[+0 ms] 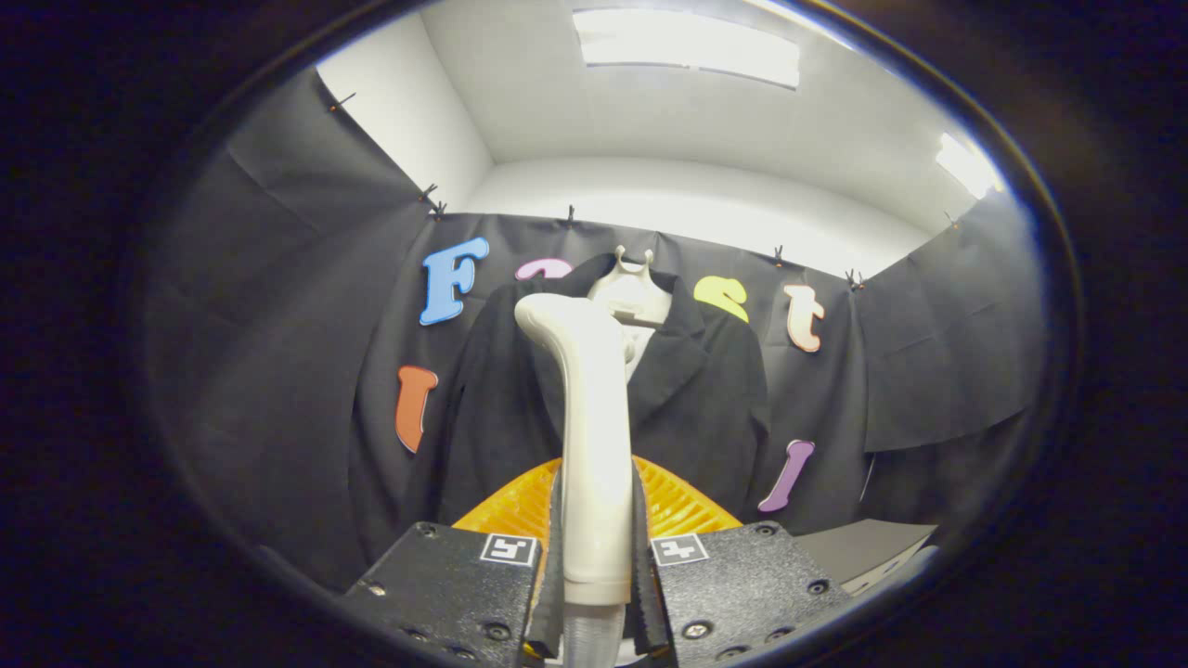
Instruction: Iron the clothes twice with a garment steamer, once on the left side and once on the right side.
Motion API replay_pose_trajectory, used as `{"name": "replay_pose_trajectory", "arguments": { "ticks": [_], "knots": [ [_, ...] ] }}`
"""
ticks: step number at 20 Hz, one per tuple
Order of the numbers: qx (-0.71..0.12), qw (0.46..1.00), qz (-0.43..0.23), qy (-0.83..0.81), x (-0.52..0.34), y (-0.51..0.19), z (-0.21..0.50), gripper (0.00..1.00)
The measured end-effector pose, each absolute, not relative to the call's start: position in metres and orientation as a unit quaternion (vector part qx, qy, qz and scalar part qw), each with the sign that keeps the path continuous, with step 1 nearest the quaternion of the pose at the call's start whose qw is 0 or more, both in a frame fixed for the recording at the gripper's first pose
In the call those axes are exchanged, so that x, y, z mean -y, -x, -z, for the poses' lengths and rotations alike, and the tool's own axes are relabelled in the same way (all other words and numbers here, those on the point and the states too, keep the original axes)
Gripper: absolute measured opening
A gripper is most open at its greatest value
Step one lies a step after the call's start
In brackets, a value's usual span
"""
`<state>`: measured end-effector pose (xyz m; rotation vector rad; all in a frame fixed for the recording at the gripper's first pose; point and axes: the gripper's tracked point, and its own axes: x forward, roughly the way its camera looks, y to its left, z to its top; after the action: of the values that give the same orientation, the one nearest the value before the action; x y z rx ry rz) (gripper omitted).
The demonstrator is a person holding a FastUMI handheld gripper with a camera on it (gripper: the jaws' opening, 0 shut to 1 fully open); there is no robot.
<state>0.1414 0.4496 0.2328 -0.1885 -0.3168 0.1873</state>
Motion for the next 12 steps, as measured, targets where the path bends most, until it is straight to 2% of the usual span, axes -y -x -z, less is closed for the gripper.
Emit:
{"name": "replay_pose_trajectory", "arguments": {
  "ticks": [5,12],
  "knots": [
    [0.183,0.973,-0.104,0.092,-0.482,-0.173,-0.275,0.32],
    [0.19,0.969,-0.107,0.111,-0.507,-0.206,-0.287,0.32]
  ]
}}
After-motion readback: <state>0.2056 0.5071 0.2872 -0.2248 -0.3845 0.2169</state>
